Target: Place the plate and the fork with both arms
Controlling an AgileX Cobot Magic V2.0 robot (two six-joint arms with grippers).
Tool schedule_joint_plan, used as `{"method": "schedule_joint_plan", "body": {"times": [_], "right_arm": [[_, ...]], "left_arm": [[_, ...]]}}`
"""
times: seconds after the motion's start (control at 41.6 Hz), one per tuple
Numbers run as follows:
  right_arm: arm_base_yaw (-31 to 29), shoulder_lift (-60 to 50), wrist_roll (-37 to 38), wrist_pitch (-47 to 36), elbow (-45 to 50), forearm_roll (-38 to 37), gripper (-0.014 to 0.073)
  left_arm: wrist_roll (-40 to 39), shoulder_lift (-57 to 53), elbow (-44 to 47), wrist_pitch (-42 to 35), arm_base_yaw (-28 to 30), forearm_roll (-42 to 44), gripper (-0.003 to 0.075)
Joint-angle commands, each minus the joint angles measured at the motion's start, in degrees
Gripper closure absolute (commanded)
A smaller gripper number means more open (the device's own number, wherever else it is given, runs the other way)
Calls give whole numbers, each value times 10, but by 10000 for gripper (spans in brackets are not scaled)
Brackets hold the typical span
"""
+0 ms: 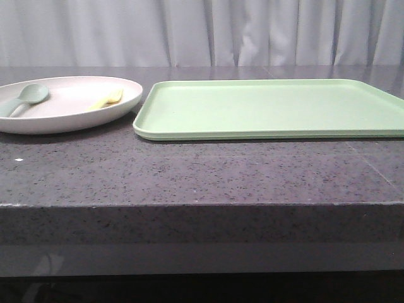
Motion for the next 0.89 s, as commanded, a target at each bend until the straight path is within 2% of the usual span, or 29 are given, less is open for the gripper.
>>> {"method": "schedule_joint_plan", "body": {"times": [0.0,0.77,0.866], "right_arm": [[-4,-11,-2,-48,-2,0,661],[-4,-11,-2,-48,-2,0,661],[-4,-11,-3,-63,-3,-1,661]], "left_arm": [[-2,-13,4,-51,2,-5,741],[-2,-13,4,-51,2,-5,741],[-2,-13,4,-89,2,-5,741]]}}
